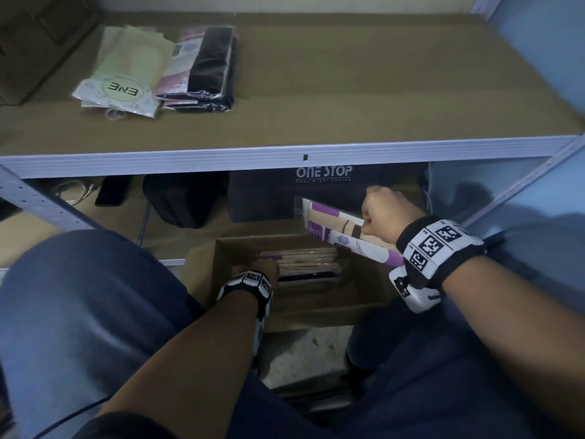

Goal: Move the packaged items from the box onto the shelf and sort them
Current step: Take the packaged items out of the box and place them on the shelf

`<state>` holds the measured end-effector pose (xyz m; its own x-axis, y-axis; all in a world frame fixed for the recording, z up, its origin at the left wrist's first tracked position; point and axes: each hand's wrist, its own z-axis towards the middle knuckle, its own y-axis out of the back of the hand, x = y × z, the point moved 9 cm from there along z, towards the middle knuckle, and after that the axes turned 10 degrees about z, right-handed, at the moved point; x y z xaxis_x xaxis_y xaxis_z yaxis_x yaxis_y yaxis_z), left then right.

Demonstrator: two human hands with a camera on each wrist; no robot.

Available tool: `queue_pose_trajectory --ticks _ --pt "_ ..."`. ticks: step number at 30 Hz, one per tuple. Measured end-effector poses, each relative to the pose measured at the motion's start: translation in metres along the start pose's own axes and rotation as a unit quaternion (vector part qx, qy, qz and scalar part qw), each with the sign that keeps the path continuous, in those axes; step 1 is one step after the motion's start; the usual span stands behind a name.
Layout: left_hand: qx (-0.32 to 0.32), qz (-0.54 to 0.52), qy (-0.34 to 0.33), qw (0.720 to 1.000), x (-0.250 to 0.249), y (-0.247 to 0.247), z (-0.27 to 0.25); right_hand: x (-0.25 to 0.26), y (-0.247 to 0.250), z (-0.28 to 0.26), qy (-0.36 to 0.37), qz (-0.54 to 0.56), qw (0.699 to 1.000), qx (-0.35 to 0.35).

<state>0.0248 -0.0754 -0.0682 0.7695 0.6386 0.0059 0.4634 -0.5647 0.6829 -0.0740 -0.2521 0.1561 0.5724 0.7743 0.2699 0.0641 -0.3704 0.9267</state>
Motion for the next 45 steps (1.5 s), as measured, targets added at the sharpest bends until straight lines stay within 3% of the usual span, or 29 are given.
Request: queue_pose_trajectory --ticks 4,10,14,20,26,34,45 --pt "0.007 0.012 -0.004 1.0 -0.015 -0.003 0.028 -0.015 0.008 -0.005 -0.017 0.008 1.0 -0.004" --pt "0.087 0.042 -0.013 0.995 -0.018 -0.062 0.138 -0.038 0.009 -0.006 -0.041 0.031 0.999 -0.005" --pt "0.044 0.083 -0.019 0.995 -0.031 -0.037 0.107 -0.041 0.01 -0.001 -0.045 0.051 0.998 -0.006" --pt "0.033 0.104 -0.033 0.994 -0.051 -0.001 0.058 -0.045 0.023 0.01 -0.055 0.093 0.994 -0.033" --pt "-0.018 0.161 -0.06 0.985 -0.066 0.014 0.055 -0.052 0.023 0.02 -0.069 0.104 0.992 -0.016" --pt "-0.012 0.178 -0.067 0.982 -0.062 0.019 0.051 -0.058 0.023 0.021 -0.079 0.103 0.991 -0.015" --pt "-0.068 0.103 -0.08 0.989 -0.063 0.063 0.003 -0.046 0.029 -0.001 -0.043 0.089 0.995 -0.017"
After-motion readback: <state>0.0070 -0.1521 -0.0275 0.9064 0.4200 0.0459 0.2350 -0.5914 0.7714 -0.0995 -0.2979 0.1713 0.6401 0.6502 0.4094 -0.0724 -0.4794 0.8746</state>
